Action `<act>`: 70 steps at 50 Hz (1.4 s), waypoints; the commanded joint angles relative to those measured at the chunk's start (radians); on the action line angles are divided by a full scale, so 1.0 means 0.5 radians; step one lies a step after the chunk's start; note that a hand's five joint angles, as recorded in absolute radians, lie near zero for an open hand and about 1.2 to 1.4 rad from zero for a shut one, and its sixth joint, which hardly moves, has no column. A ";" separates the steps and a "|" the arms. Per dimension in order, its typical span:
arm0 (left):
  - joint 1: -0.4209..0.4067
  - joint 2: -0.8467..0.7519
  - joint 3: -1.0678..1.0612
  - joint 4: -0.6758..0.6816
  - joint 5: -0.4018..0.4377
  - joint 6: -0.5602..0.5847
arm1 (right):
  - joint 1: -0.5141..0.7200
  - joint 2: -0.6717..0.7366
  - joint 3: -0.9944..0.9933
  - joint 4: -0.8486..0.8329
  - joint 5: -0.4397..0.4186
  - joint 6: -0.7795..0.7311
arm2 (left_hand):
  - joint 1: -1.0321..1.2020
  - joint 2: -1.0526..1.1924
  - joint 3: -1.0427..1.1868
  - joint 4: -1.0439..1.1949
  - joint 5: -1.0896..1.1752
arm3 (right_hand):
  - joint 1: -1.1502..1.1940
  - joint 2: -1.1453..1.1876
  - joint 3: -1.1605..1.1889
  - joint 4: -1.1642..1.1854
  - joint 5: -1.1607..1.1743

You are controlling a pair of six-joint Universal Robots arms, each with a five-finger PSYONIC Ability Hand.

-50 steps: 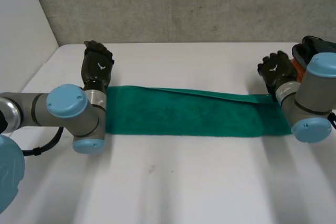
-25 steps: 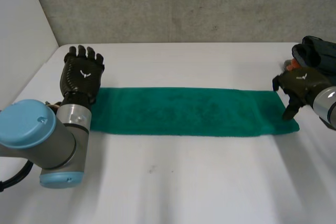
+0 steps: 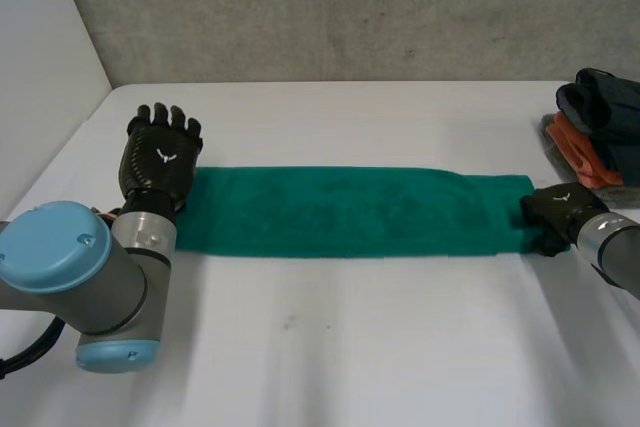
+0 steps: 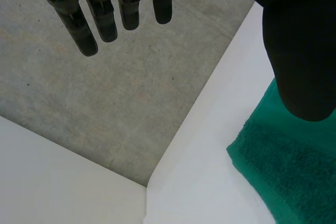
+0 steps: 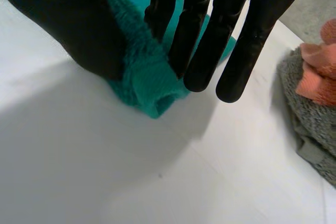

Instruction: Fold the laundry.

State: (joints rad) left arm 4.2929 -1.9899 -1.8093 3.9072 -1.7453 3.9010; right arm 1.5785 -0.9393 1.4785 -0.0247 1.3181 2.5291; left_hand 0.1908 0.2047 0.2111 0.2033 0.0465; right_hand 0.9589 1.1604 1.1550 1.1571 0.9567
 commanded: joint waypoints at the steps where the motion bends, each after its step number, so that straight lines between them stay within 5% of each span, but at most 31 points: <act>1: 0.001 0.013 -0.002 0.000 -0.004 0.000 | -0.156 -0.054 0.016 -0.012 0.076 -0.183 | -0.031 -0.059 -0.072 -0.056 -0.091 | 0.875 0.472 0.483 0.478 0.530; 16: 0.017 0.175 -0.066 -0.022 -0.013 -0.028 | -0.332 -0.324 0.065 -0.021 0.205 -0.910 | -0.033 -0.060 -0.073 -0.057 -0.093 | 0.875 0.472 0.483 0.478 0.530; 28: 0.124 0.442 -0.130 -0.206 -0.004 -0.227 | 0.699 -0.318 -0.122 -0.643 -0.102 -0.714 | -0.033 -0.060 -0.073 -0.057 -0.093 | 0.875 0.472 0.483 0.478 0.530; 33: 0.167 0.498 -0.149 -0.282 -0.001 -0.301 | 1.183 0.009 -0.382 -0.904 -0.335 -0.677 | -0.033 -0.060 -0.073 -0.057 -0.093 | 0.875 0.472 0.483 0.478 0.530; 41: 0.195 0.501 -0.204 -0.313 0.008 -0.325 | 1.460 0.479 -0.671 -0.914 -0.571 -0.619 | -0.033 -0.060 -0.073 -0.057 -0.093 | 0.875 0.472 0.483 0.478 0.530; 43: 0.192 0.488 -0.210 -0.313 0.011 -0.325 | 1.491 0.532 -0.705 -0.914 -0.556 -0.610 | -0.033 -0.060 -0.073 -0.057 -0.093 | 0.691 0.288 0.299 0.294 0.346; 44: 0.189 0.485 -0.210 -0.313 0.011 -0.325 | 1.503 0.544 -0.714 -0.914 -0.547 -0.604 | -0.033 -0.060 -0.073 -0.057 -0.093 | 0.096 -0.307 -0.296 -0.300 -0.249; 45: 0.185 0.482 -0.210 -0.313 0.011 -0.325 | 1.518 0.547 -0.717 -0.917 -0.520 -0.594 | -0.033 -0.060 -0.073 -0.057 -0.093 | -1.270 -1.673 -1.662 -1.667 -1.615; 46: 0.179 0.479 -0.207 -0.310 0.015 -0.325 | 1.528 0.538 -0.717 -0.920 -0.504 -0.585 | -0.033 -0.060 -0.073 -0.057 -0.093 | -1.569 -1.972 -1.961 -1.965 -1.913; 52: 0.152 0.467 -0.164 -0.304 0.015 -0.325 | 1.503 0.330 -0.656 -0.890 -0.186 -0.380 | -0.033 -0.060 -0.073 -0.057 -0.093 | -1.569 -1.972 -1.961 -1.965 -1.913; 57: -0.011 0.418 -0.078 -0.301 0.033 -0.353 | 1.369 0.042 -0.454 -0.703 0.189 0.085 | -0.033 -0.060 -0.073 -0.057 -0.093 | -1.569 -1.972 -1.961 -1.965 -1.913; 70: -0.345 0.038 0.118 -0.390 0.275 -0.592 | 1.095 -0.082 -0.122 -0.055 0.199 0.430 | -0.013 -0.041 -0.054 -0.038 -0.074 | -1.496 -1.899 -1.888 -1.892 -1.841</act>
State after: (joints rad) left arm 4.1689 -1.8574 -1.8002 3.7412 -1.6580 3.6338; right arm 2.1662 -0.9897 1.3593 -0.1376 1.4268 2.7346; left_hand 0.1908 0.2047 0.2111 0.2033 0.0465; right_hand 0.2042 0.2214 0.2132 0.2358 0.0681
